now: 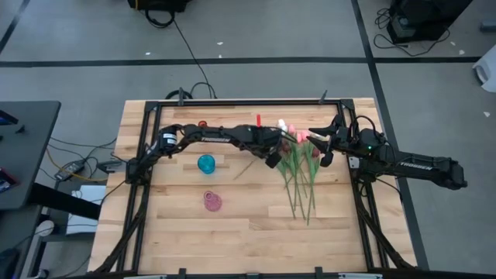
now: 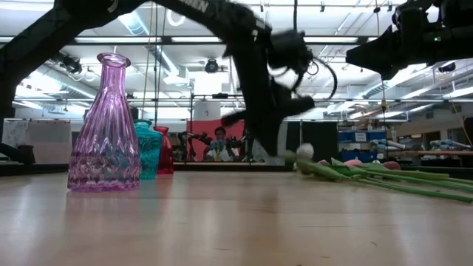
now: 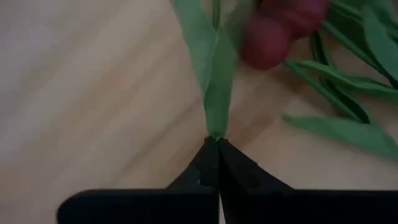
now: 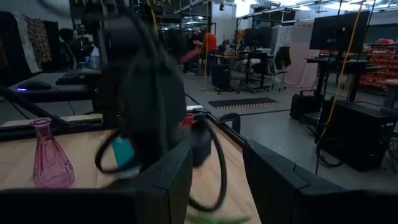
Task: Sort flowers into vase by color
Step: Put the left white flower into the red vase
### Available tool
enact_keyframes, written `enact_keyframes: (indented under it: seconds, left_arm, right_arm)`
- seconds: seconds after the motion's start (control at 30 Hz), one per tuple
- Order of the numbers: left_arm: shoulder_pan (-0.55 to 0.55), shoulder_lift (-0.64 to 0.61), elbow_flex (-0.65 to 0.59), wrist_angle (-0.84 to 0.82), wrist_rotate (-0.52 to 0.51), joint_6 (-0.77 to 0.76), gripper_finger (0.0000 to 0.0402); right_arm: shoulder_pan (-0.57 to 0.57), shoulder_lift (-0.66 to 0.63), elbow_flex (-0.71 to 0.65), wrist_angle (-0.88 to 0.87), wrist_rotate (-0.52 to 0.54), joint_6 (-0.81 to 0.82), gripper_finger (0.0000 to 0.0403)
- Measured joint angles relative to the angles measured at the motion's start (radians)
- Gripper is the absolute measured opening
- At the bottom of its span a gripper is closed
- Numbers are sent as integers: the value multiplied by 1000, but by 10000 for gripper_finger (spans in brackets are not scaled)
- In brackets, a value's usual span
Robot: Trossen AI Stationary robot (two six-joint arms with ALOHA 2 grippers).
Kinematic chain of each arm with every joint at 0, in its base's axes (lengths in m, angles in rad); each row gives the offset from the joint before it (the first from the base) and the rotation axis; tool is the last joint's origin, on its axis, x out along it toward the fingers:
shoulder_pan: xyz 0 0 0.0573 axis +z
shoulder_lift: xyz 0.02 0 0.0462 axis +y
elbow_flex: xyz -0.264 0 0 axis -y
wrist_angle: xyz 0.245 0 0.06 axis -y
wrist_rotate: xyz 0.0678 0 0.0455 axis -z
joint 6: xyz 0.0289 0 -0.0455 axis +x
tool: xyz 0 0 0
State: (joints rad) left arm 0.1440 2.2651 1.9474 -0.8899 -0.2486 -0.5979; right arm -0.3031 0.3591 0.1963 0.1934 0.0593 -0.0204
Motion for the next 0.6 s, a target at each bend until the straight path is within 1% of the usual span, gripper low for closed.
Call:
enact_keyframes:
  seconds: [0.17, 0.23, 0.33, 0.37, 0.43, 0.5, 0.6]
  left_arm:
    - [-11, 1, 153, -310, -124, 208, 1]
    - [-23, 0, 231, -450, -192, 224, 1]
    - [-43, -3, 319, -582, -284, 208, 1]
    - [-52, -7, 338, -599, -317, 219, 1]
    - [-70, -38, 351, -575, -372, 289, 1]
    - [-78, -89, 353, -523, -379, 343, 1]
    - [-77, -153, 356, -475, -356, 376, 0]
  right_arm:
    - [0, 0, 0, 0, 1, -1, 155]
    - [0, 0, 0, 0, 2, -2, 155]
    - [0, 0, 0, -2, 2, -9, 155]
    - [0, 0, 0, -5, 3, -10, 155]
    - [0, 0, 0, -8, 4, -18, 155]
    - [0, -1, 0, -9, 4, -26, 155]
    - [0, -1, 0, -8, 4, -29, 155]
